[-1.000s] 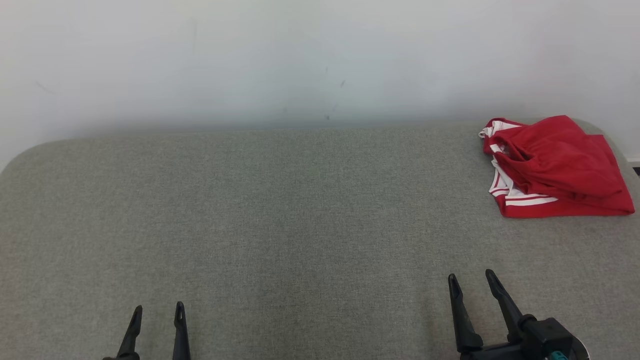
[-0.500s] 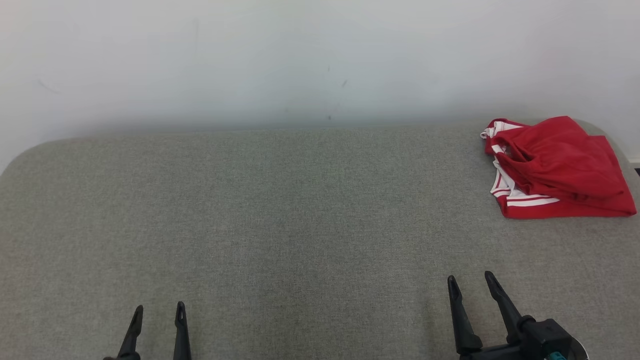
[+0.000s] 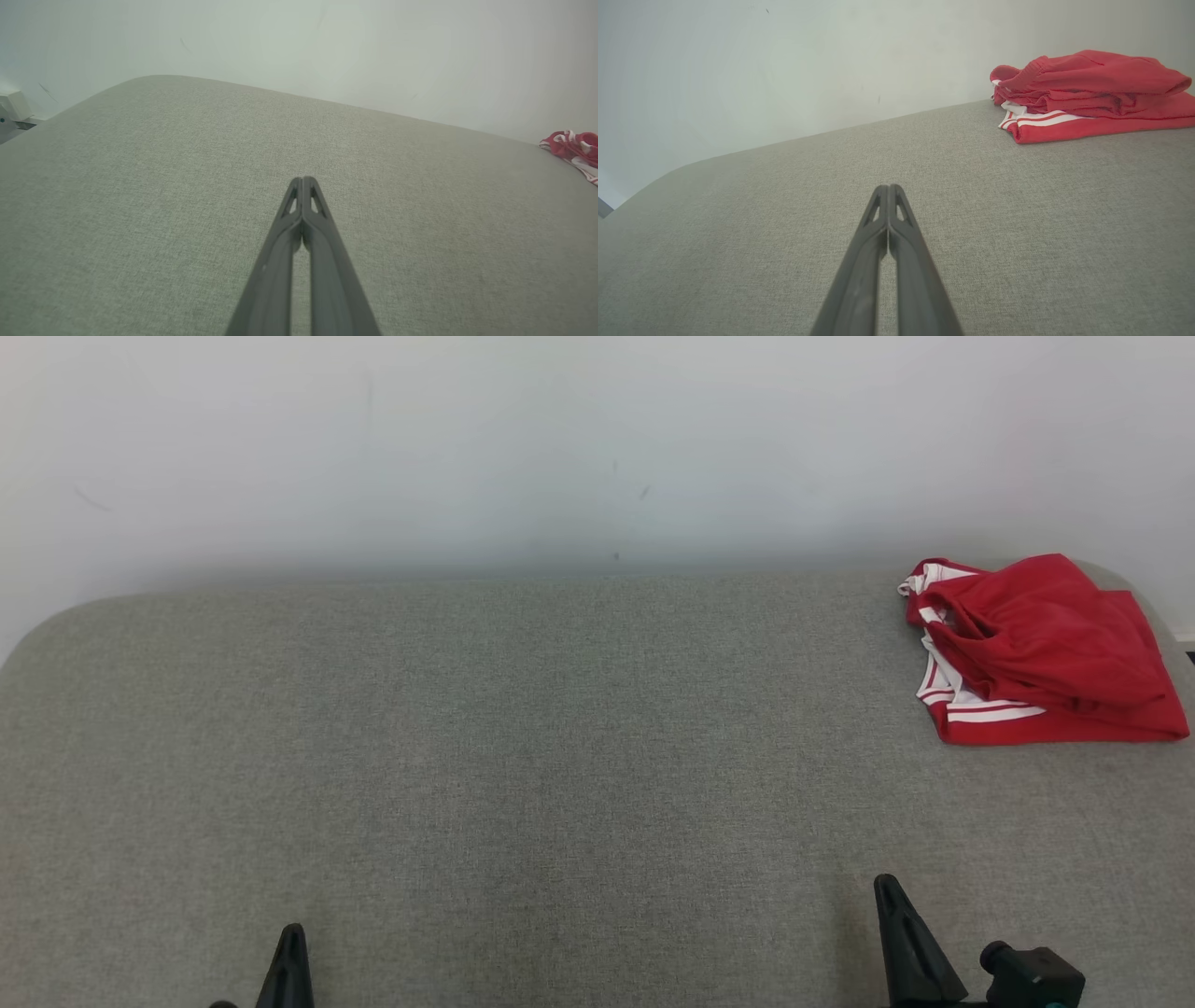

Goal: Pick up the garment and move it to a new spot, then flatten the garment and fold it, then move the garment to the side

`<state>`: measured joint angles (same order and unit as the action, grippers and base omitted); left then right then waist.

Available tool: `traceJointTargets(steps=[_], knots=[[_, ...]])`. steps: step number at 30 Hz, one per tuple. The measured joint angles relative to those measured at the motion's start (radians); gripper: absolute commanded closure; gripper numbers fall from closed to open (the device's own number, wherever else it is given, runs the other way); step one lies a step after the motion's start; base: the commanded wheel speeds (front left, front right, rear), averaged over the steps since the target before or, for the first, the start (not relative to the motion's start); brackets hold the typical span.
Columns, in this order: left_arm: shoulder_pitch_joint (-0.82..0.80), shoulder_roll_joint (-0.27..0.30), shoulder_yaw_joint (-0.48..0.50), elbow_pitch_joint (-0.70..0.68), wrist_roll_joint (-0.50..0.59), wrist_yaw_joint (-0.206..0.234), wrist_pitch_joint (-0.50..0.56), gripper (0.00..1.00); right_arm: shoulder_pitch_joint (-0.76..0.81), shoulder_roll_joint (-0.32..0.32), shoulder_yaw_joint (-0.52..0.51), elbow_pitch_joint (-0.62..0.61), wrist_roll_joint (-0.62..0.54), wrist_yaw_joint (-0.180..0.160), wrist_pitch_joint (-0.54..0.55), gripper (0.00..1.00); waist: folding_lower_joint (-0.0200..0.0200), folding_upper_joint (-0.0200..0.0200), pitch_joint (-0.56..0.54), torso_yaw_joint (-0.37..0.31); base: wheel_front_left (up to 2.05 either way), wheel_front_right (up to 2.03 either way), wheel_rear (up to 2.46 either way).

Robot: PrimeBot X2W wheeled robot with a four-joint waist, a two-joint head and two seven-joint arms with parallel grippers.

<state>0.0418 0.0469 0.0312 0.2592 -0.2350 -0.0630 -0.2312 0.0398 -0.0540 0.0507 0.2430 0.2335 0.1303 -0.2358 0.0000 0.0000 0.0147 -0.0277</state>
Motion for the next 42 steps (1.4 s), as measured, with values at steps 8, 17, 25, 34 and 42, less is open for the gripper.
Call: traceJointTargets(steps=[8, 17, 25, 34, 42], knots=[[0.001, 0.0, 0.0, -0.026, -0.152, -0.008, 0.021, 1.0, -0.015, -0.009, -0.005, 0.001, 0.164, 0.0, 0.041, 1.0, 0.0, 0.0, -0.001, 0.002, 0.0, 0.0, 0.0], [0.005, 0.0, 0.002, -0.049, -0.313, -0.016, 0.043, 1.0, -0.026, -0.016, -0.015, 0.001, 0.33, 0.0, 0.083, 1.0, 0.0, 0.0, -0.001, 0.004, 0.0, 0.0, 0.0], [0.013, 0.0, 0.006, -0.065, -0.439, -0.022, 0.066, 1.0, -0.041, -0.019, -0.026, 0.001, 0.459, 0.0, 0.121, 1.0, 0.0, 0.0, -0.002, 0.006, 0.0, 0.0, 0.0], [0.014, 0.0, 0.009, -0.082, -0.569, -0.026, 0.085, 1.0, -0.055, -0.022, -0.039, 0.001, 0.591, 0.0, 0.158, 1.0, 0.0, 0.0, -0.003, 0.008, 0.0, 0.0, 0.0], [0.014, 0.0, 0.012, -0.096, -0.674, -0.034, 0.102, 1.0, -0.062, -0.024, -0.052, 0.001, 0.697, 0.0, 0.193, 1.0, 0.0, 0.0, -0.004, 0.01, 0.0, 0.0, 0.0]])
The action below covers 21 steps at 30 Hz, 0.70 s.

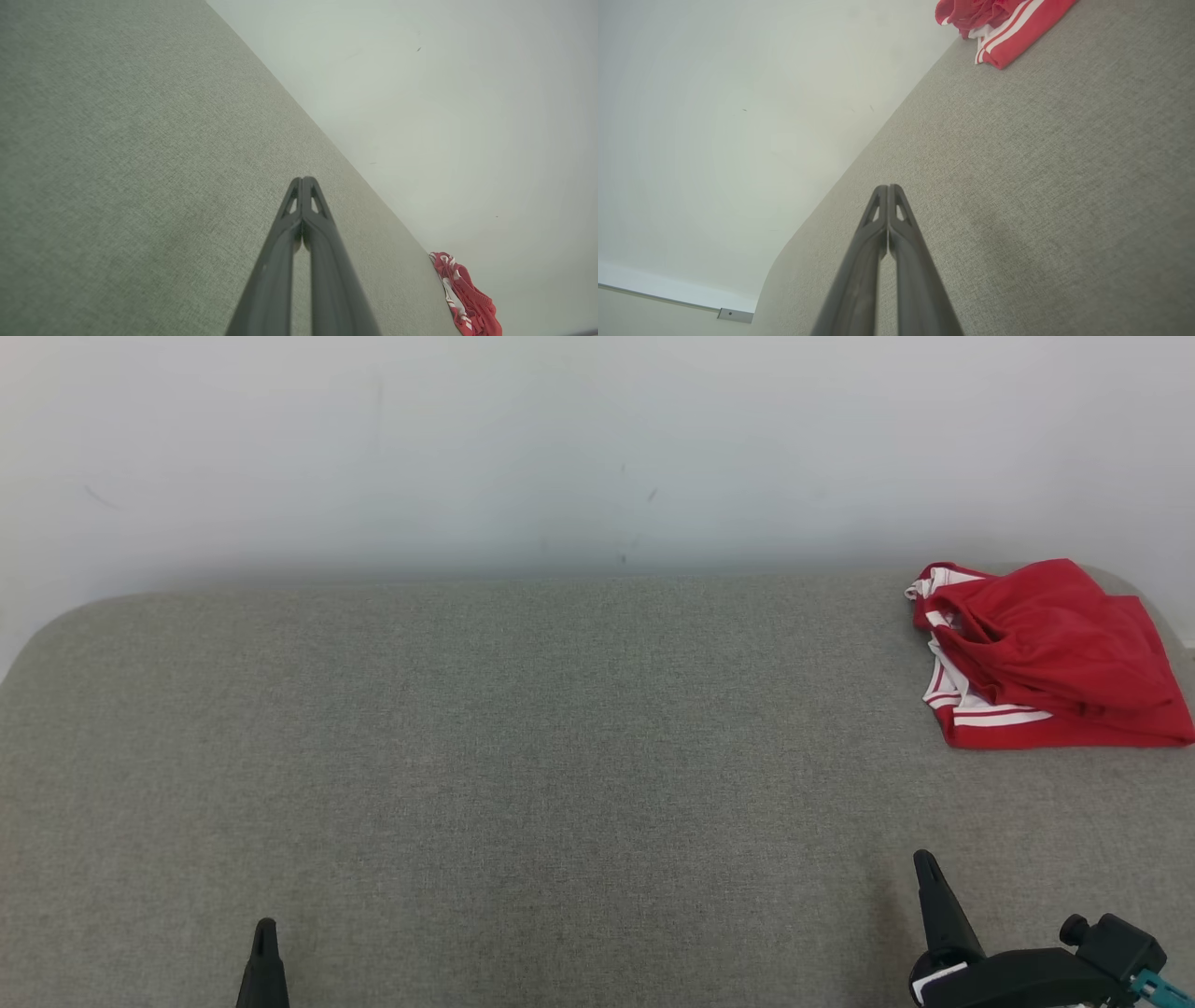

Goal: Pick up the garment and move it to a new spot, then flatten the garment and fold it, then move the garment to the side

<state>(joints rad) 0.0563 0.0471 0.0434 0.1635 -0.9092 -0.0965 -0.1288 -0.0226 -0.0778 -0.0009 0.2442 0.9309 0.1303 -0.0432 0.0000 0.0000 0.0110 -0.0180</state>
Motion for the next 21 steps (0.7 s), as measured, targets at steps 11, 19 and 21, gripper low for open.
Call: traceJointTargets(steps=[11, 19, 21], knots=[[0.0, 0.0, 0.004, -0.017, -0.134, -0.002, 0.024, 1.0, -0.018, 0.0, -0.017, 0.0, 0.131, 0.0, 0.044, 1.0, 0.0, 0.0001, -0.001, 0.003, 0.0, 0.0, 0.0], [0.001, 0.0, 0.008, -0.028, -0.218, -0.009, 0.038, 1.0, -0.023, 0.0, -0.03, 0.0, 0.216, 0.0, 0.072, 1.0, 0.0, 0.0, -0.002, 0.004, 0.0, 0.0, 0.0], [0.001, 0.0, 0.008, -0.031, -0.239, -0.009, 0.042, 1.0, -0.026, 0.0, -0.033, 0.0, 0.236, 0.0, 0.081, 1.0, 0.0, 0.0, -0.002, 0.005, 0.0, 0.0, 0.0]])
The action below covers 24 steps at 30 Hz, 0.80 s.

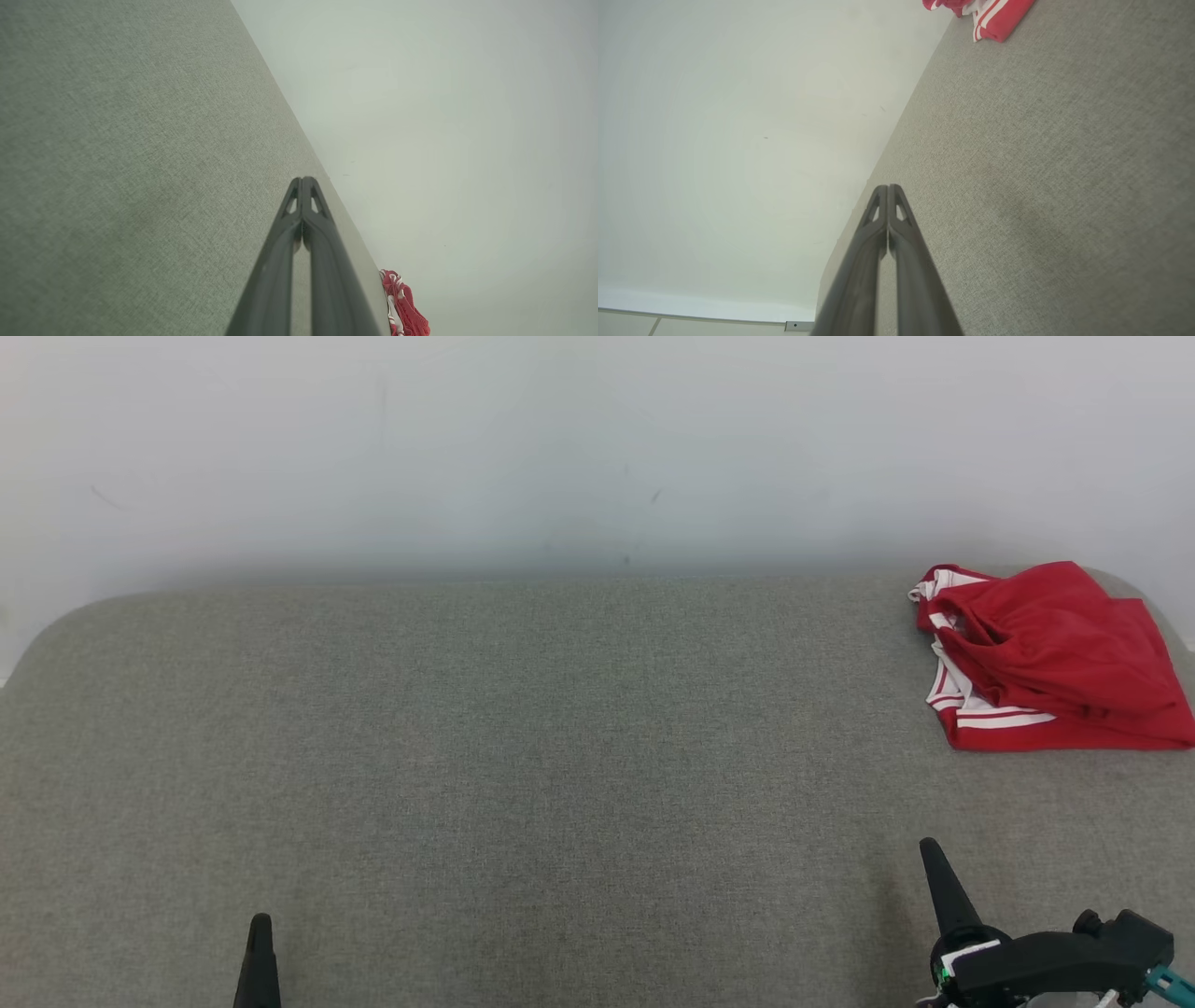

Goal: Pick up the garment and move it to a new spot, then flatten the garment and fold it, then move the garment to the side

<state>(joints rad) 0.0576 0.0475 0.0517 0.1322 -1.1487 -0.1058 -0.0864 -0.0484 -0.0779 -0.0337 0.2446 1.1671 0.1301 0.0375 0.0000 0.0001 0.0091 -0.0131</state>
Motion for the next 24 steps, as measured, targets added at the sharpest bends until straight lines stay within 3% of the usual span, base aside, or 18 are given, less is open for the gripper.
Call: traceJointTargets(steps=[24], knots=[[0.002, 0.0, 0.009, -0.028, -0.227, -0.01, 0.036, 1.0, -0.029, 0.002, -0.036, 0.0, 0.221, 0.0, 0.078, 1.0, 0.0, 0.0, -0.002, 0.006, 0.0, 0.0, 0.0]])
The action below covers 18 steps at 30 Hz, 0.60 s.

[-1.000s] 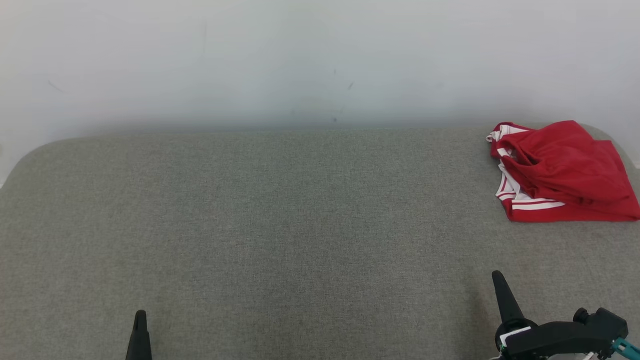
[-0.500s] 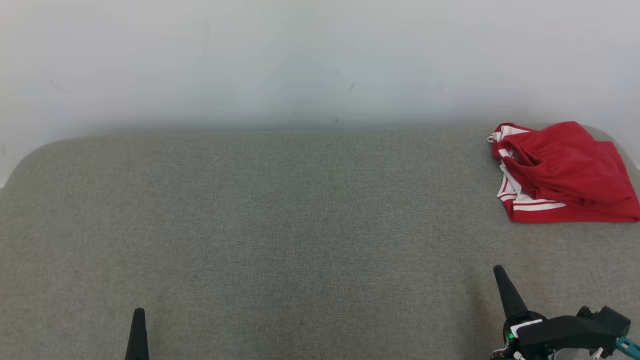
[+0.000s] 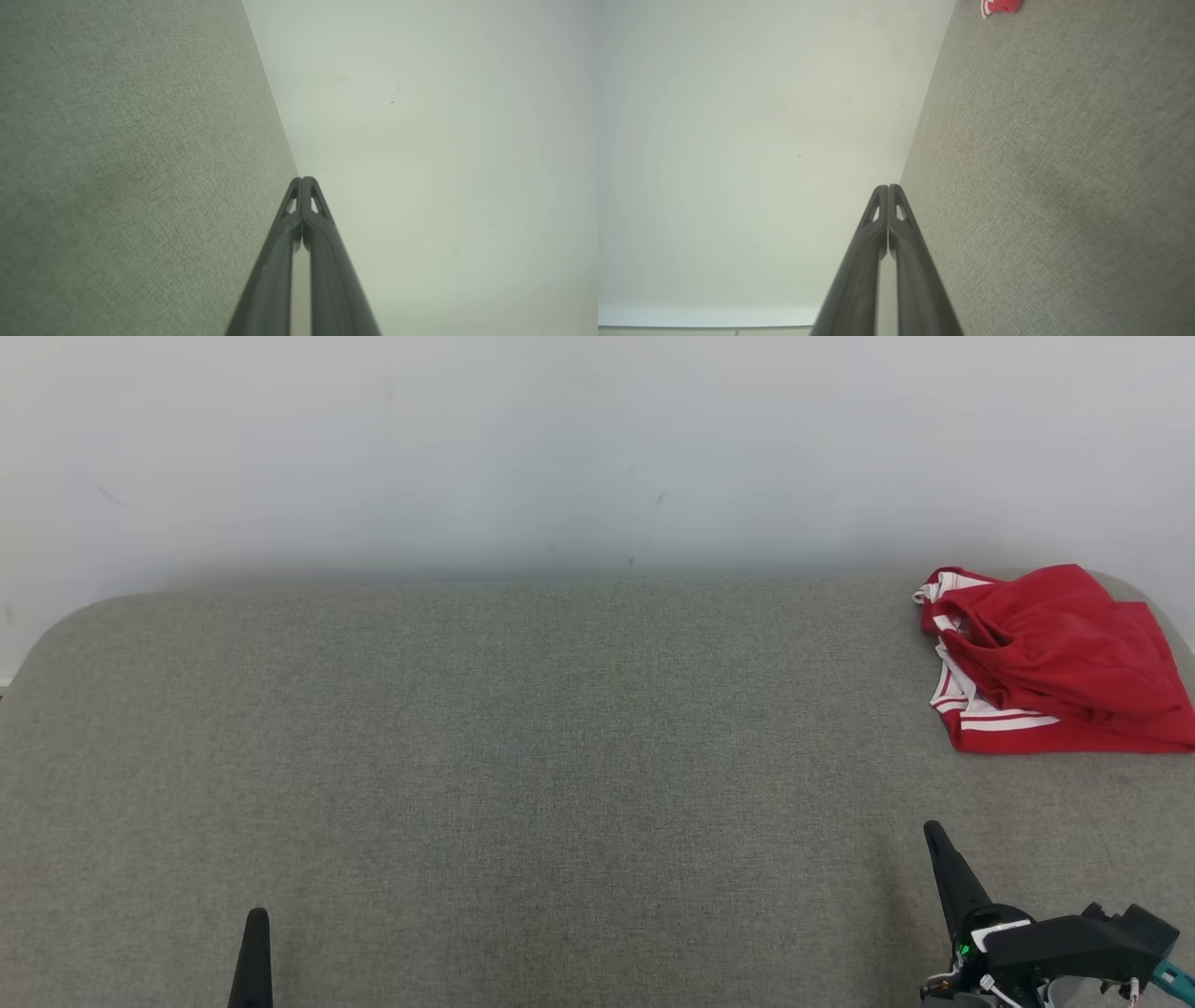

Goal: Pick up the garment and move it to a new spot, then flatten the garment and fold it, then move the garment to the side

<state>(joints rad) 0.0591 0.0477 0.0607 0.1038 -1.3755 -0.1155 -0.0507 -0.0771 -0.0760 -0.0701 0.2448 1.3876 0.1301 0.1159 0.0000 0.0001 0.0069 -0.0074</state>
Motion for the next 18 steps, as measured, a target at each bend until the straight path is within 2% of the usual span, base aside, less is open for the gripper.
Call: traceJointTargets(steps=[10, 11, 18], knots=[[0.0, 0.0, 0.003, -0.012, -0.081, -0.007, 0.015, 1.0, -0.005, 0.002, -0.014, 0.0, 0.076, 0.0, 0.03, 1.0, 0.0, 0.0, -0.001, 0.002, 0.0, 0.0, 0.0], [0.001, 0.001, 0.006, -0.024, -0.18, -0.009, 0.031, 1.0, -0.019, 0.005, -0.031, 0.0, 0.172, 0.0, 0.066, 1.0, 0.0, 0.0, -0.002, 0.005, 0.0, 0.0, 0.0], [0.001, 0.001, 0.007, -0.03, -0.23, -0.011, 0.039, 1.0, -0.024, 0.006, -0.04, 0.0, 0.218, 0.0, 0.083, 1.0, 0.0, 0.0, -0.003, 0.007, 0.0, 0.0, 0.0]])
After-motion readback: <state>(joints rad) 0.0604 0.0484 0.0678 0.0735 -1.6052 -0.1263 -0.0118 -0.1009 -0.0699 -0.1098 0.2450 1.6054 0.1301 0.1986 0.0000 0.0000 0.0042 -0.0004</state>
